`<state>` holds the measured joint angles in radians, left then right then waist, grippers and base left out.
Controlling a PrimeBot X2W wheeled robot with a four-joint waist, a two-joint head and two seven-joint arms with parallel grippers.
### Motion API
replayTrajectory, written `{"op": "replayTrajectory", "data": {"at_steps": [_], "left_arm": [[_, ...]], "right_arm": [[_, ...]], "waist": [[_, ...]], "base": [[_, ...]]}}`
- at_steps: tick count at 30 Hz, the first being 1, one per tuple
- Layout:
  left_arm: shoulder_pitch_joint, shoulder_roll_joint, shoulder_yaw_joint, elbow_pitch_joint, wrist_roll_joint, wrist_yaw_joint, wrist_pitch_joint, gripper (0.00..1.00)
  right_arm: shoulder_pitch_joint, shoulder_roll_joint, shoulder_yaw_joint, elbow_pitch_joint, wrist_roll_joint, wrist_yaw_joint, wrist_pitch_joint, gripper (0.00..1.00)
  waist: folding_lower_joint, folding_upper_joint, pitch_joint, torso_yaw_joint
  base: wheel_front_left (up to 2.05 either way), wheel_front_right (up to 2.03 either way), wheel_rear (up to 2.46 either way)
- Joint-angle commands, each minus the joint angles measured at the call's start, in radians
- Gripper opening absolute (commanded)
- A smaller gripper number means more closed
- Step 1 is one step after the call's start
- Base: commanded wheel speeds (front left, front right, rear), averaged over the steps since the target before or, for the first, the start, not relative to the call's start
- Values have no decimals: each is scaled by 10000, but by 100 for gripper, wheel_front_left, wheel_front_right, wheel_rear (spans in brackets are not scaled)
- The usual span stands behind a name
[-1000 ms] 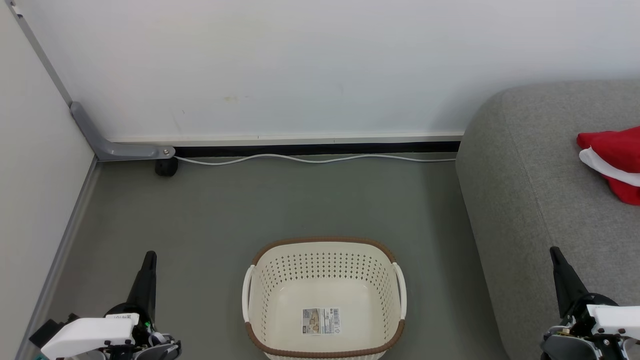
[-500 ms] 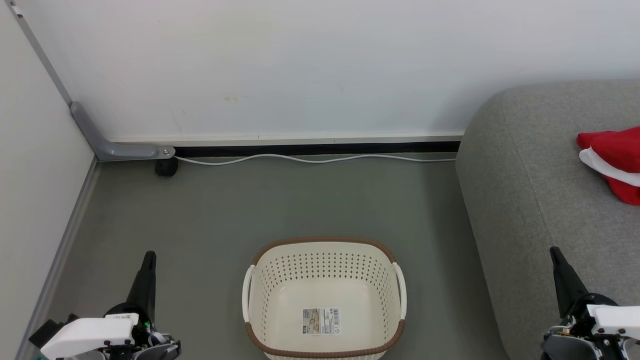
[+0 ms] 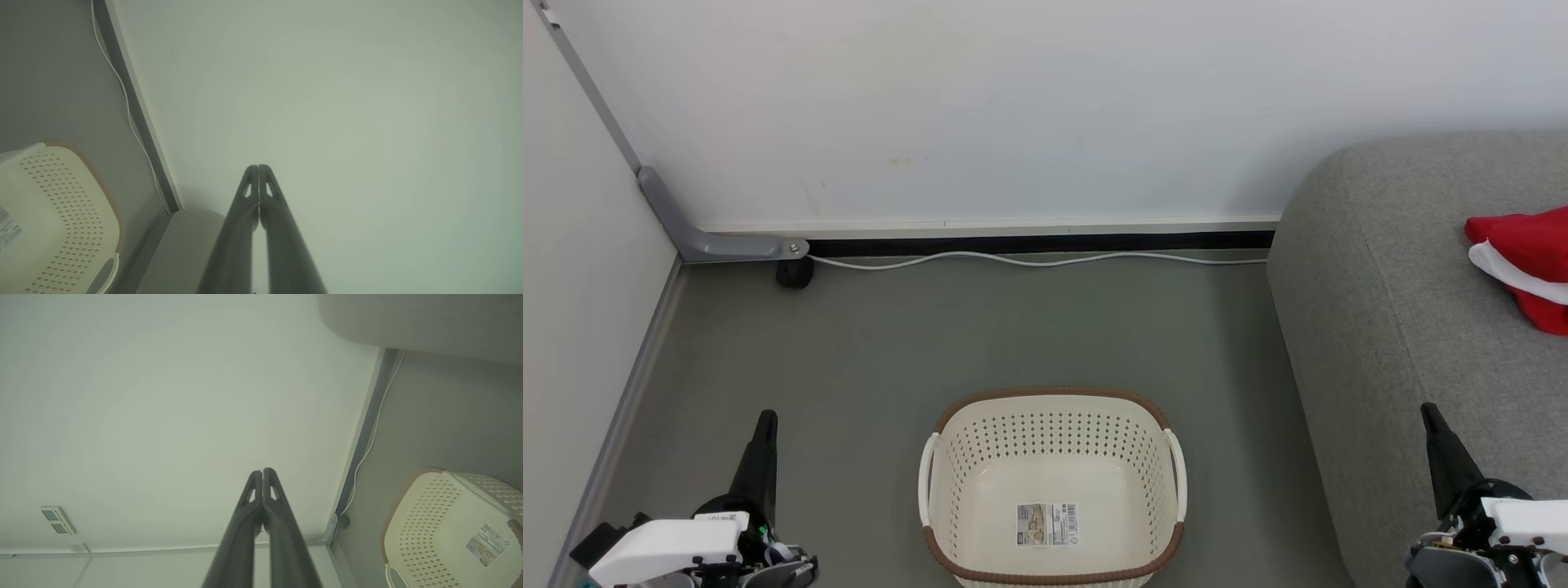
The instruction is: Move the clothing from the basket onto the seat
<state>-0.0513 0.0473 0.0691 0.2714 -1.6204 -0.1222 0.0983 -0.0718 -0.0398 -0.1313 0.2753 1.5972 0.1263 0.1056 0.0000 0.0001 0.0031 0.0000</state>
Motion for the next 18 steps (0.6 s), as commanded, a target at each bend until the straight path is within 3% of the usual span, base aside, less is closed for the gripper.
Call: {"op": "replayTrajectory", "data": {"at_steps": [1, 18], "left_arm": [[-558, 106, 347, -266, 36, -84, 69, 0], [-560, 89, 371, -265, 56, -84, 89, 0]], "right_arm": [[-363, -105, 163, -305, 105, 44, 85, 0], [-362, -105, 165, -305, 107, 44, 84, 0]], "waist": [[0, -1, 0, 1], [0, -1, 0, 1]], "base": [[0, 0, 0], [0, 0, 0]]}}
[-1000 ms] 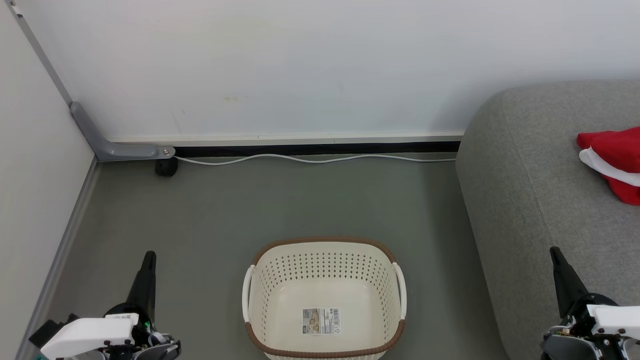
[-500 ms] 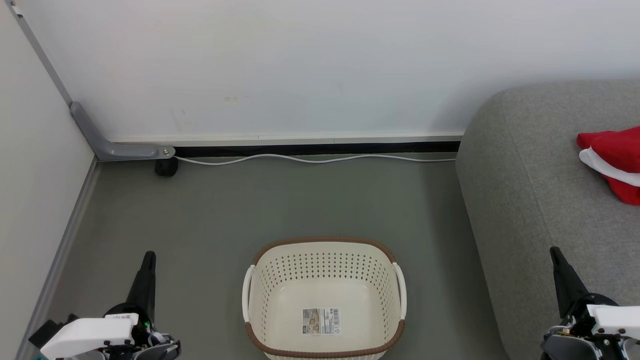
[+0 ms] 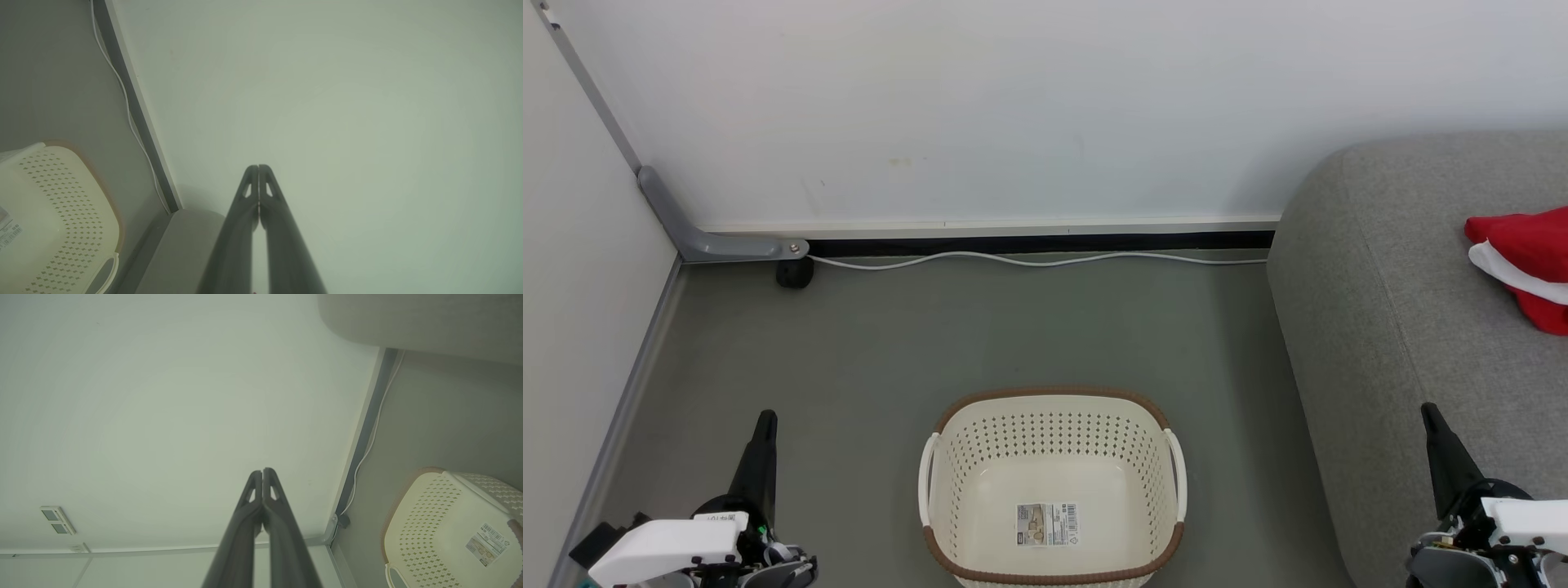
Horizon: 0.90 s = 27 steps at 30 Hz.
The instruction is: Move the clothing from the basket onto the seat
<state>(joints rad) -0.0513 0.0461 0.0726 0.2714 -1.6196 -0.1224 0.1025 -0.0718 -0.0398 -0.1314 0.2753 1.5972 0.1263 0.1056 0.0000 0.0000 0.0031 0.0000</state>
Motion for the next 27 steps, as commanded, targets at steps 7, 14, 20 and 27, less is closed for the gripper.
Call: {"op": "replayTrajectory", "data": {"at_steps": [7, 14, 20, 27], "left_arm": [[-561, 95, 345, -265, 55, -83, 53, 0], [-561, 90, 352, -265, 61, -83, 59, 0], [-562, 86, 358, -265, 66, -83, 64, 0], [-562, 81, 365, -264, 71, -83, 69, 0]], "right_arm": [[-362, -105, 169, -305, 108, 44, 83, 0], [-362, -104, 170, -305, 109, 44, 82, 0], [-362, -104, 170, -305, 109, 44, 81, 0], [-362, -104, 171, -305, 110, 44, 81, 0]], "waist": [[0, 0, 0, 0], [0, 0, 0, 0], [0, 0, 0, 0], [0, 0, 0, 0]], "base": [[0, 0, 0], [0, 0, 0], [0, 0, 0], [0, 0, 0]]}}
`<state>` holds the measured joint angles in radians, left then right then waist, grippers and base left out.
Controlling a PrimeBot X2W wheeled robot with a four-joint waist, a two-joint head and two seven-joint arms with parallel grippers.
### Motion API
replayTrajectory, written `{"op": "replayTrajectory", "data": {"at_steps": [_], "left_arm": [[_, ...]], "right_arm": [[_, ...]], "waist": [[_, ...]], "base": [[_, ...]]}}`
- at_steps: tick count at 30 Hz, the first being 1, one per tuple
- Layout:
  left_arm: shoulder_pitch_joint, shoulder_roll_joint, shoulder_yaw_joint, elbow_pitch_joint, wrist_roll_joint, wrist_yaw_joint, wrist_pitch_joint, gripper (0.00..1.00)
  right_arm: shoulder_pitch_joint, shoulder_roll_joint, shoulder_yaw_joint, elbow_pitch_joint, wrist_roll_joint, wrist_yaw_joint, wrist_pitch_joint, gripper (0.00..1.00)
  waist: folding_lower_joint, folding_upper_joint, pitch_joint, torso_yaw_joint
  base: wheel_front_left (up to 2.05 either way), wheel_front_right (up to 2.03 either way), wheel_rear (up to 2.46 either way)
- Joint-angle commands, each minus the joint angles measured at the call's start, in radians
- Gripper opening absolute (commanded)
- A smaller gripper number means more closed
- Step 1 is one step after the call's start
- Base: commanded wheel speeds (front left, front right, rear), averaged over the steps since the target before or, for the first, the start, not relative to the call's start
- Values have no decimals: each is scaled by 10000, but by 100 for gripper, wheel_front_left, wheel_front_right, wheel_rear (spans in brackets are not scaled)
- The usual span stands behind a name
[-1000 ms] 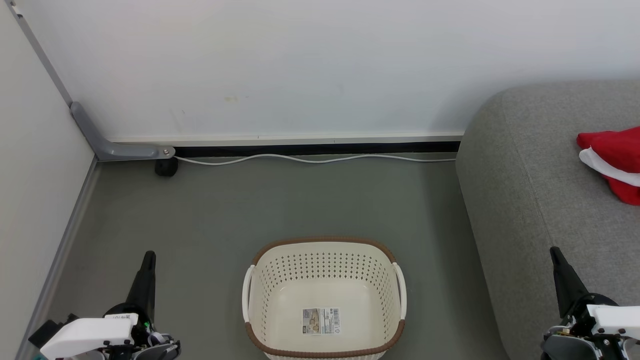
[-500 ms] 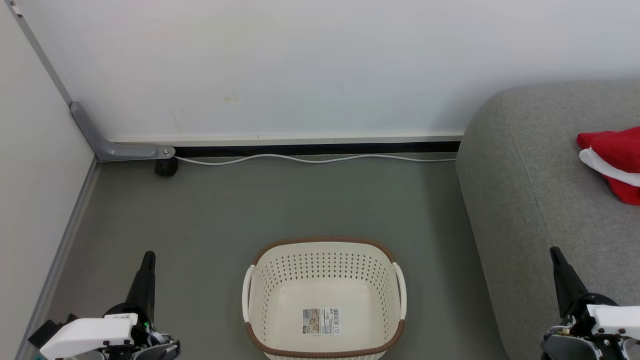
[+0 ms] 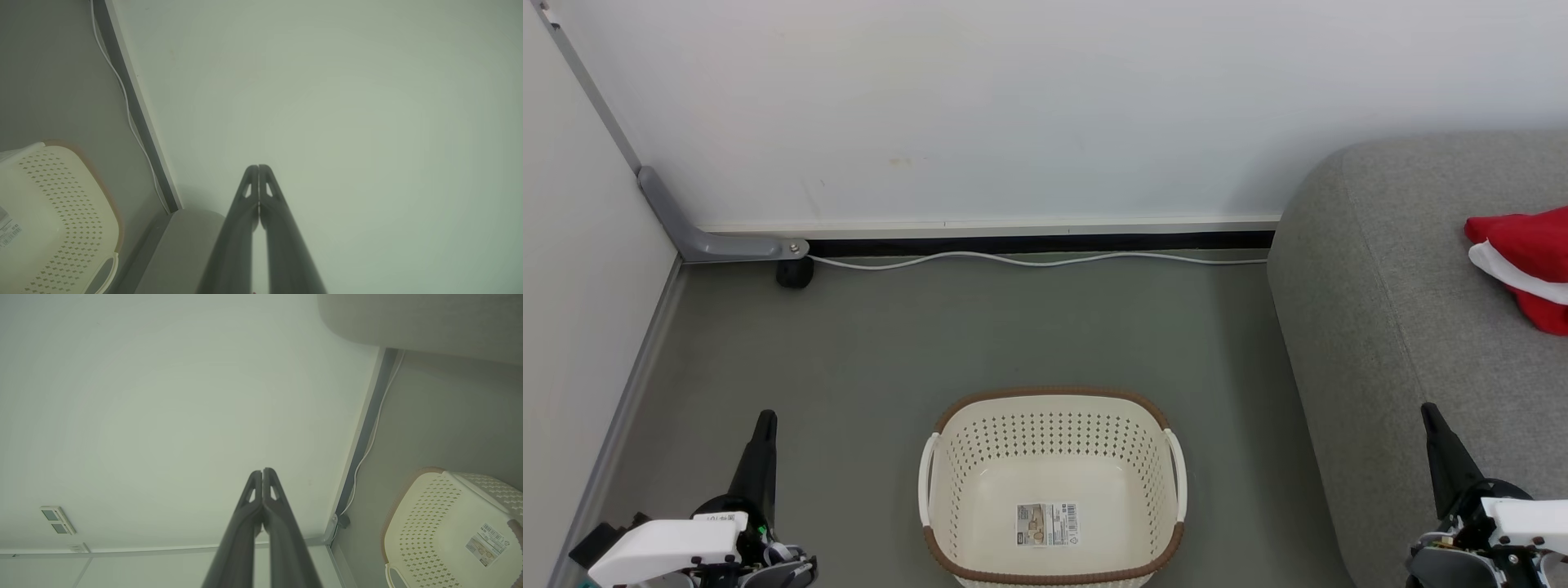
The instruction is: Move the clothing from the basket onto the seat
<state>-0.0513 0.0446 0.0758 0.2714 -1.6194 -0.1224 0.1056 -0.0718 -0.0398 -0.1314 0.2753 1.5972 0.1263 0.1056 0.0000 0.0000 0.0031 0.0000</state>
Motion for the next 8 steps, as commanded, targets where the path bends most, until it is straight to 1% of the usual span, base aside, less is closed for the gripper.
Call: {"op": "replayTrajectory", "data": {"at_steps": [1, 8], "left_arm": [[-563, 96, 333, -264, 70, -83, 39, 0], [-563, 92, 339, -264, 75, -83, 44, 0]], "right_arm": [[-362, -104, 171, -305, 110, 44, 81, 0], [-362, -104, 172, -305, 111, 44, 80, 0]], "waist": [[1, 0, 0, 0], [1, 0, 0, 0]], "base": [[0, 0, 0], [0, 0, 0]]}}
